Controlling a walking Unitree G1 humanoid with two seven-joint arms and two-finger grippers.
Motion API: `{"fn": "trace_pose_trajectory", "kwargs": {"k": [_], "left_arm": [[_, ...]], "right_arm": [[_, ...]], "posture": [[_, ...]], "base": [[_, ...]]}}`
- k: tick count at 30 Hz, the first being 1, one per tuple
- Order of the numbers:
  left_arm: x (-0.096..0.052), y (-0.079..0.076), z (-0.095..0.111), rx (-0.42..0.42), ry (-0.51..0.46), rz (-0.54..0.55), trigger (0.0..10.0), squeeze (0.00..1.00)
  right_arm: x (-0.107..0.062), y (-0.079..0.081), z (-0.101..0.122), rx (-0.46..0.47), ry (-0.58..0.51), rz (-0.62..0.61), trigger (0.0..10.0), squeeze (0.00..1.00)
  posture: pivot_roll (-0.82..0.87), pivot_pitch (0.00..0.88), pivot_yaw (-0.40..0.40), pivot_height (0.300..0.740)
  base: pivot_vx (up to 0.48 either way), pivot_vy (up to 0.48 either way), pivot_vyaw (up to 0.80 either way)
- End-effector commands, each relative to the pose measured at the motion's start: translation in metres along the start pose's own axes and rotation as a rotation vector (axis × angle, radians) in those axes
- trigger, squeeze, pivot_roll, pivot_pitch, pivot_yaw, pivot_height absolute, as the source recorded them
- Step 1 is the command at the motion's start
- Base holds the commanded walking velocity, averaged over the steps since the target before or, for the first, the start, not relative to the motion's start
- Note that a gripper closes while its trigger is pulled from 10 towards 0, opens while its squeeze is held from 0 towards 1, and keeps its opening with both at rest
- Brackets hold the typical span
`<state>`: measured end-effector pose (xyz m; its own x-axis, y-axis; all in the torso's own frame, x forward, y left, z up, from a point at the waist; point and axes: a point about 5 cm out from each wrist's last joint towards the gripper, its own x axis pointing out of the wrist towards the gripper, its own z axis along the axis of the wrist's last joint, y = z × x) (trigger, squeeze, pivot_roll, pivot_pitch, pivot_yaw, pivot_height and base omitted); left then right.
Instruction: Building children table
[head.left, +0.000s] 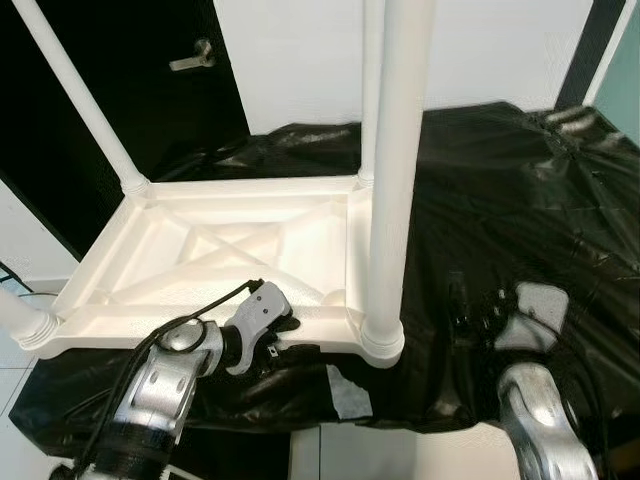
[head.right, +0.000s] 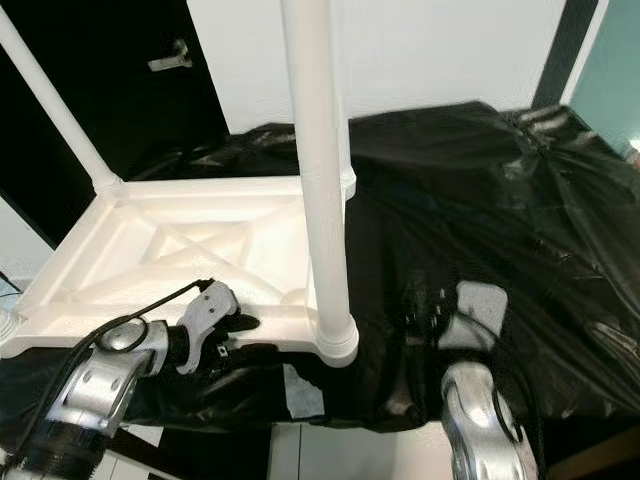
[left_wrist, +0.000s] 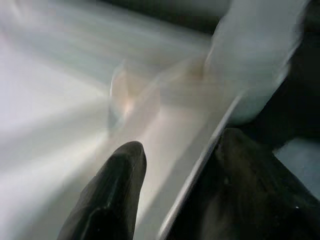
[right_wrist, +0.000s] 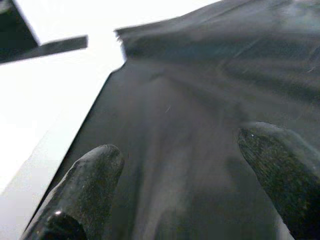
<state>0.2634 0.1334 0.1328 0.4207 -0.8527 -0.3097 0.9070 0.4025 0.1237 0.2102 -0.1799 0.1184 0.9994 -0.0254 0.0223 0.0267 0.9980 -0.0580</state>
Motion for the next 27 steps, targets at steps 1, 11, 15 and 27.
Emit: {"fn": "trace_pose_trajectory", "kwargs": {"k": [1,11,15,27], "left_arm": [[-0.009,0.005,0.011,0.024,-0.074,0.115,10.0,0.00],[-0.027,-0.006,0.030,-0.005,-0.234,0.048,10.0,0.00],[-0.032,-0.001,0.029,-0.017,-0.240,0.119,10.0,0.00],[-0.039,0.000,0.028,-0.035,-0.212,0.179,10.0,0.00]], "right_arm": [[-0.004,0.006,0.007,0.014,-0.040,0.068,10.0,0.00],[-0.017,0.031,0.015,0.005,-0.027,0.507,10.0,0.00],[-0.023,0.034,0.013,-0.040,0.022,0.698,10.0,0.00],[-0.014,0.032,0.021,-0.098,0.068,0.958,10.0,0.00]], "posture": [[-0.09,0.000,0.088,0.740],[-0.08,0.000,0.087,0.740],[-0.07,0.000,0.081,0.740],[-0.03,0.000,0.051,0.740]], "base": [[0.000,0.000,0.00],[0.000,0.000,0.00],[0.000,0.000,0.00],[0.000,0.000,0.00]]}}
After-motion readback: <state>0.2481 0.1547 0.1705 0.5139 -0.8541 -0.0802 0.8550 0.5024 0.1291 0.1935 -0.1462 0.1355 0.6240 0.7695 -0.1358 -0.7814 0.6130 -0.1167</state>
